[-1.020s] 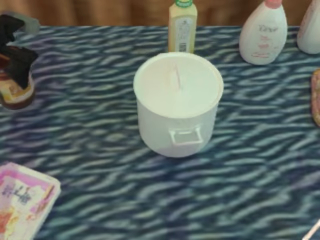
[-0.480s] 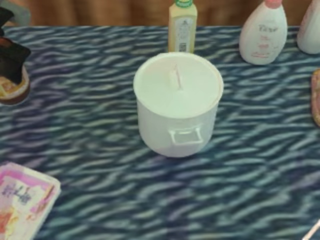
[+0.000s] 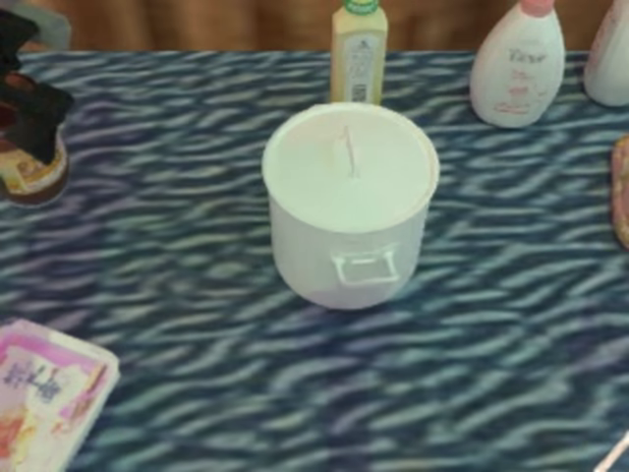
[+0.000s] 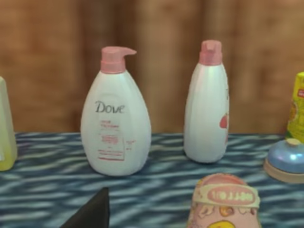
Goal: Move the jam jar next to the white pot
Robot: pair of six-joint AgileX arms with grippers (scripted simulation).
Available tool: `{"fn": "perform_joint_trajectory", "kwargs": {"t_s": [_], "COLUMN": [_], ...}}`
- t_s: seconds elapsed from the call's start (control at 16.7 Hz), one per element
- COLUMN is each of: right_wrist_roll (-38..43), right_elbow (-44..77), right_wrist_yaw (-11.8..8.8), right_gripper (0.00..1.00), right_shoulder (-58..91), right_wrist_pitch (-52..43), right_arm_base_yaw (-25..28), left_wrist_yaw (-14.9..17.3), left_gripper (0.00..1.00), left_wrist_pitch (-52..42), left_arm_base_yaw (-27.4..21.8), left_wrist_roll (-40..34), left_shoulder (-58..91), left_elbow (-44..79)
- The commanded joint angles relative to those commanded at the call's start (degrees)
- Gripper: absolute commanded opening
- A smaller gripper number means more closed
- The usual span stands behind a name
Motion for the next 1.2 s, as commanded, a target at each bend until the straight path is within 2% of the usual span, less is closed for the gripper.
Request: {"fn": "perform_joint_trajectory", "kwargs": {"t_s": [0.18, 0.48, 0.66, 0.84, 1.2], "right_wrist_roll": [0.00, 0.00, 0.00, 0.00, 0.00], "right_elbow": [0.00, 0.00, 0.00, 0.00, 0.00], "right_wrist_yaw": [0.00, 0.00, 0.00, 0.00, 0.00], "right_gripper": [1.00, 1.00, 1.00, 1.00, 1.00], "right_shoulder": [0.00, 0.00, 0.00, 0.00, 0.00], "right_wrist_pitch": [0.00, 0.00, 0.00, 0.00, 0.00], "right_arm_base_yaw": [0.00, 0.00, 0.00, 0.00, 0.00], "left_wrist_yaw": [-0.91, -2.74, -3.71, -4.32, -4.30], "left_gripper": [0.00, 0.00, 0.00, 0.00, 0.00], "left_wrist_pitch": [2.08, 6.30, 8.84, 10.51, 10.75], "left_arm_base_yaw": [-3.63, -11.54, -15.67, -17.97, -17.86], "left_wrist_roll": [-9.06, -30.78, -40.85, -45.61, -45.85], "left_shoulder": [0.07, 0.42, 0.23, -0.15, -0.02], "left_elbow": [-1.96, -6.98, -9.53, -10.80, -10.94]}}
